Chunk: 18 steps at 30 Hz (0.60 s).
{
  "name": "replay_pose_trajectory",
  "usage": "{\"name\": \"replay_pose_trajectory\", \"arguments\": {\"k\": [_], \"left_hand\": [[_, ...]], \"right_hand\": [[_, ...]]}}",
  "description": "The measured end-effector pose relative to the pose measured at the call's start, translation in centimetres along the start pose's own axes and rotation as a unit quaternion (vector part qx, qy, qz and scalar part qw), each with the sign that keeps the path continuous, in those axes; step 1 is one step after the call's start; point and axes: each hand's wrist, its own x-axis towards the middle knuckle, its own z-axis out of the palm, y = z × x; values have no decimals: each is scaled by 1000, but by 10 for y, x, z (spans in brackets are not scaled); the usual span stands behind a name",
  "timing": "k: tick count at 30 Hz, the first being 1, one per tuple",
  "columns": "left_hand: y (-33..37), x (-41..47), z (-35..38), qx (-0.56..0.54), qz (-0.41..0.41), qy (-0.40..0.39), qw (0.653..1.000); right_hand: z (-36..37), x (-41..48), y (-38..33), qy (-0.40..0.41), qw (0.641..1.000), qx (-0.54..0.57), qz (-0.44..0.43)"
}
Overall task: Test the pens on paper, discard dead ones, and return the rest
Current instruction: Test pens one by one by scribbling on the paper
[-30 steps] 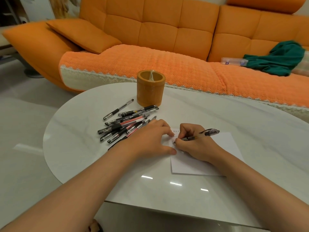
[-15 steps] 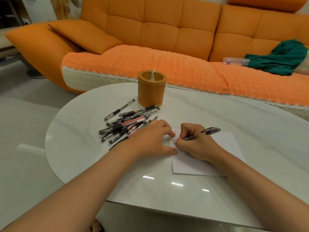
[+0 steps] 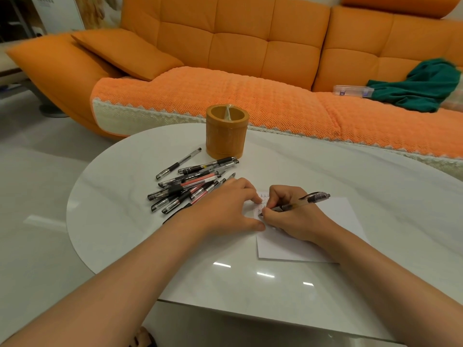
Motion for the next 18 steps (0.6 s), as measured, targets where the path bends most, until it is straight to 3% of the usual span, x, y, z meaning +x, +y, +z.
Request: {"name": "replay_pose_trajectory", "arguments": {"k": [9, 18], "left_hand": [[0, 0, 0, 1, -4, -1, 1000], [1, -1, -5, 8, -9, -19, 1000]], "right_hand": [[-1, 0, -1, -3, 1000, 2, 4], [-16, -3, -12, 79, 984, 161, 21]]}}
